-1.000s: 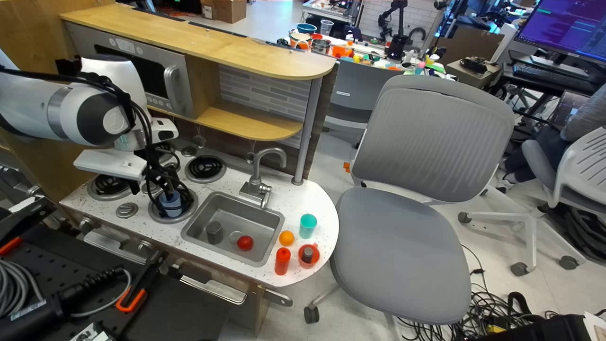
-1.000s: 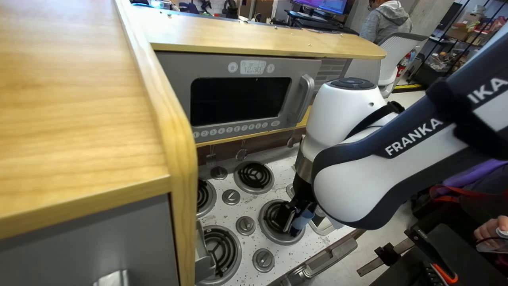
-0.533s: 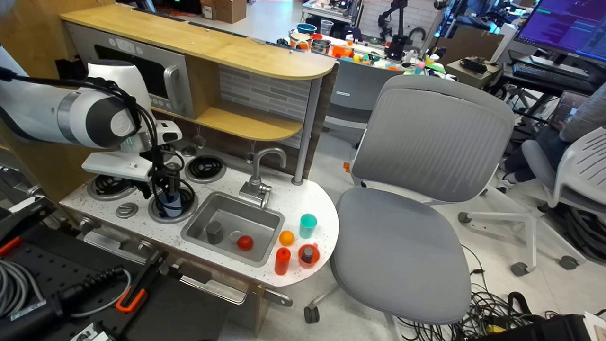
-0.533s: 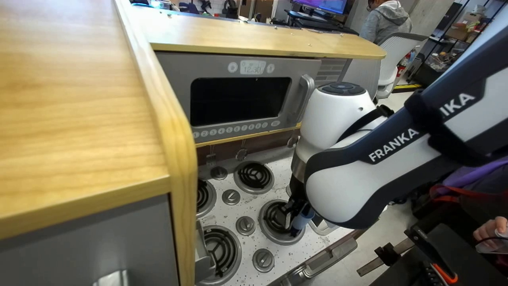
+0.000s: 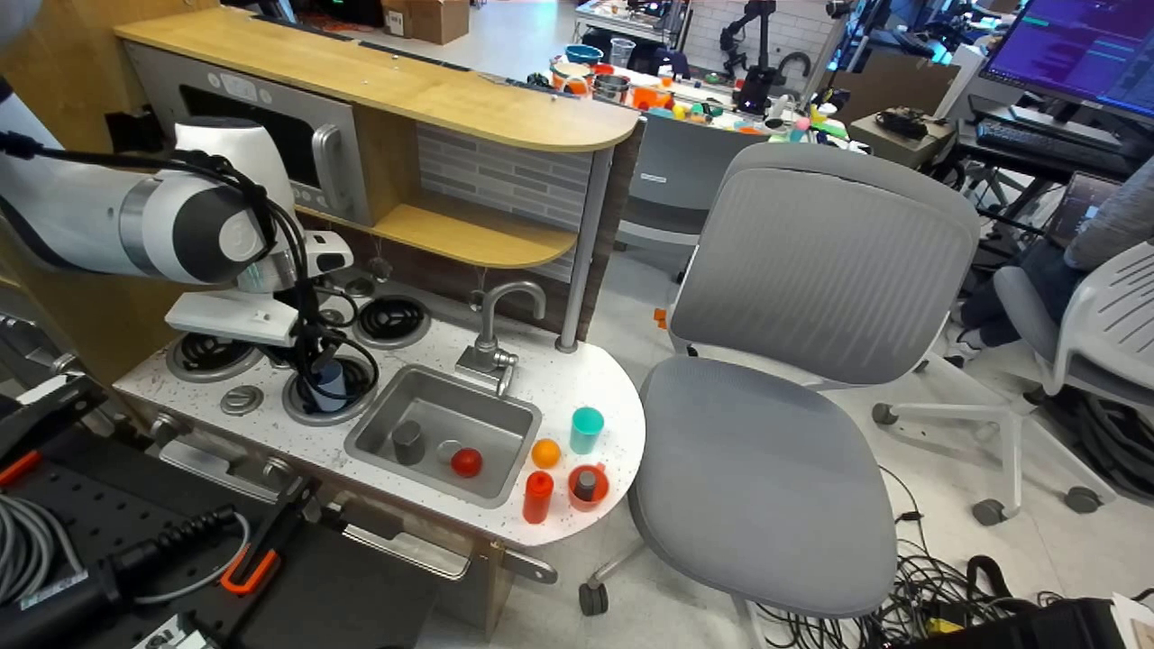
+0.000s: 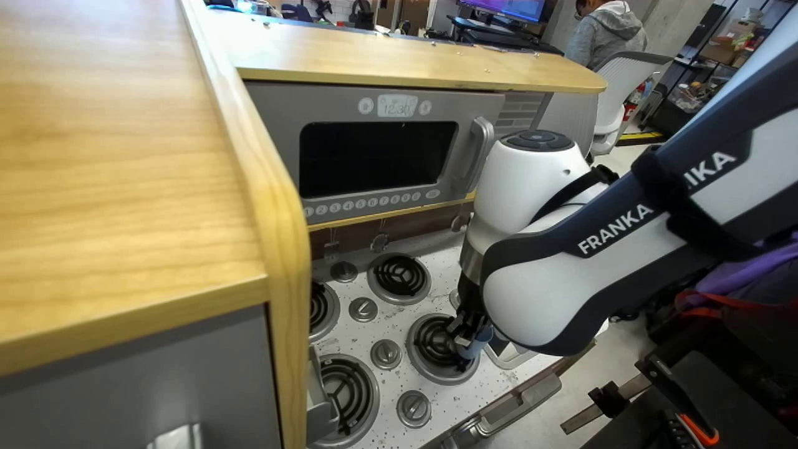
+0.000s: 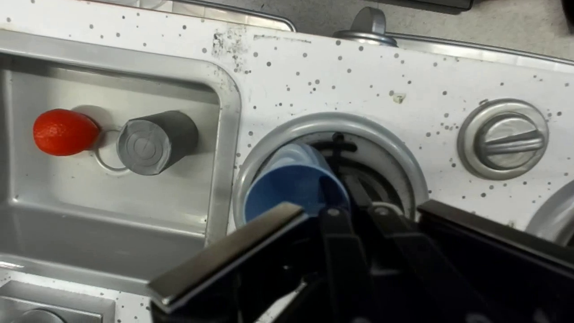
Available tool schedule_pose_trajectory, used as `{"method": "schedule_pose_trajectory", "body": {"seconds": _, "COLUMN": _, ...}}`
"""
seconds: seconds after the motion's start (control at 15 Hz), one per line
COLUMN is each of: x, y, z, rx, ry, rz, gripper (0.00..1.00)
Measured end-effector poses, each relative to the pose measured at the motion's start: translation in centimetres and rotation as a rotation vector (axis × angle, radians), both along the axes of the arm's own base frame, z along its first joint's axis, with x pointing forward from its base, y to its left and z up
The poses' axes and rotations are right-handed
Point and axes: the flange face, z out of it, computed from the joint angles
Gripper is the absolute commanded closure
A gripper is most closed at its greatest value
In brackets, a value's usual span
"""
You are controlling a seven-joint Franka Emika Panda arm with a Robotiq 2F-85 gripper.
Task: Take the blue cup and put it in the sink
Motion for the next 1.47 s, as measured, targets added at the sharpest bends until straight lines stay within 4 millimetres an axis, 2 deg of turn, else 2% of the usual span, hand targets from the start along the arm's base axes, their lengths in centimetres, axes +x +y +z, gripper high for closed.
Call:
{"method": "schedule_pose_trajectory", "body": {"seconds": 0.27, "x": 0.4, "y": -1.9, "z": 1.9, "rx": -0.009, "ry": -0.053, "rz": -0.036, "gripper": 0.99}}
{"method": "schedule_pose_trajectory", "body": {"seconds": 0.6, "x": 0.5, "y": -7.1, "z": 4.7, "rx": -0.051, "ry": -0.095, "rz": -0.135, "gripper": 0.99}}
{"method": "schedule_pose_trajectory", "body": {"seconds": 0.8, "x": 0.7, "y": -10.4, "z": 5.1, "rx": -0.079, "ry": -0.109, "rz": -0.213, "gripper": 0.99}}
{"method": "schedule_pose_trajectory", "body": {"seconds": 0.93, "x": 0.9, "y": -11.8, "z": 5.1, "rx": -0.082, "ry": -0.114, "rz": -0.238, "gripper": 0.99}}
{"method": "schedule_pose_trajectory", "body": {"seconds": 1.27, "x": 2.1, "y": -13.3, "z": 5.0, "rx": -0.071, "ry": -0.132, "rz": -0.269, "gripper": 0.99}}
{"method": "schedule_pose_trajectory", "body": {"seconds": 1.47, "x": 2.3, "y": -14.0, "z": 4.0, "rx": -0.074, "ry": -0.126, "rz": -0.283, "gripper": 0.99}}
